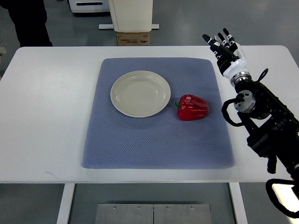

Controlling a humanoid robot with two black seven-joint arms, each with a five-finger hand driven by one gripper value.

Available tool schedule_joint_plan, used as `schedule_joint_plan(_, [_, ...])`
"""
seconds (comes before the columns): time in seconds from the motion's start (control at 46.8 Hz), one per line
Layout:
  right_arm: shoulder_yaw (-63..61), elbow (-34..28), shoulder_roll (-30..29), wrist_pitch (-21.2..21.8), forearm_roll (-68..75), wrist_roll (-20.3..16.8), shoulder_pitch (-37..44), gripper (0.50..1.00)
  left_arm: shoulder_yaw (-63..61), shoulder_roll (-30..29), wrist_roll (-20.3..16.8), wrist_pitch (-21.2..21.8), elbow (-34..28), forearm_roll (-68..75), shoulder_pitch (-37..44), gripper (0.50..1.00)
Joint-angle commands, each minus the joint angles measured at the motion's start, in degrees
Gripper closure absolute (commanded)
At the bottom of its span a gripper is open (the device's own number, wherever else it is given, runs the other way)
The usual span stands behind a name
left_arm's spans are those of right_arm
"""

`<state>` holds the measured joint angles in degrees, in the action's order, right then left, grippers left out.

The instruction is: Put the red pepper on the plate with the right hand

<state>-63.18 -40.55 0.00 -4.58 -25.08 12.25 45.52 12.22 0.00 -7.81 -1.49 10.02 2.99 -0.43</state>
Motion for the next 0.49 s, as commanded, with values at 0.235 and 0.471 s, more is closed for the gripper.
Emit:
schedule_joint_plan(0.235, [5.87, -0.06, 0.00, 0.01, -0.06, 0.32, -0.08, 0.500, 0.00, 0.00, -0.10, 0.00, 0.00, 0.00, -0.36, 0.500])
schedule_joint_plan(0.471, [6.13, -0.06, 0.00, 0.01, 0.03, 0.32, -0.17, 0.500, 0.00, 0.00, -0.10, 0.00, 0.00, 0.00, -0.10, 0.500])
